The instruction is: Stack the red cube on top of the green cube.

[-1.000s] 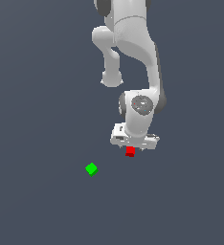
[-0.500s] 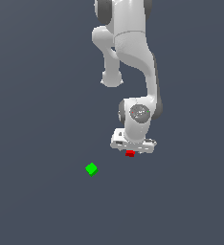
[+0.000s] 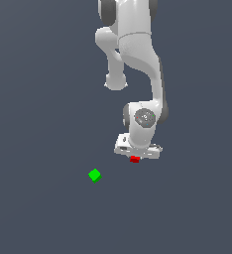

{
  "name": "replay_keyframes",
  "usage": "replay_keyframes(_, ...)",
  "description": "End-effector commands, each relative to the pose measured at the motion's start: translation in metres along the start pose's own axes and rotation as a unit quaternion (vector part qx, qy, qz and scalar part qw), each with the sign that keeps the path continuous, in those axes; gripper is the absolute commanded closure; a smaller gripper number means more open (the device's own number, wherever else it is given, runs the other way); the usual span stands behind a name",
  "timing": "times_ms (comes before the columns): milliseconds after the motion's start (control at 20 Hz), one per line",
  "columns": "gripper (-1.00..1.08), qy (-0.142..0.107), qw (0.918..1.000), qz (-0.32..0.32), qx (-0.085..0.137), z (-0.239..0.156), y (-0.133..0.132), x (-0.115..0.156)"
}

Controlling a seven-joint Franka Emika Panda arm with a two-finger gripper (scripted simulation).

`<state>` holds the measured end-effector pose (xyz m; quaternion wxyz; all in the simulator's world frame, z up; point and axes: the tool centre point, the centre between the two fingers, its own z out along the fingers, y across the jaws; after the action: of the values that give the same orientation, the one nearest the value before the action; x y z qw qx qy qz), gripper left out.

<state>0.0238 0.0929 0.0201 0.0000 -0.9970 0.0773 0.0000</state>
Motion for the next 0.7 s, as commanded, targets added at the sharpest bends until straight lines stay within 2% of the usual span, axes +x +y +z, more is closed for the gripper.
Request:
replay_keyframes(0,1.08,0.0,1.0,0.0,0.0,0.0,0.0,0.0)
replay_keyframes(350,1.08,0.0,1.0,0.0,0.0,-0.011,0.0,-0.001)
replay_keyframes(650,1.08,0.0,1.0,0.0,0.0,-0.045,0.0,-0.001)
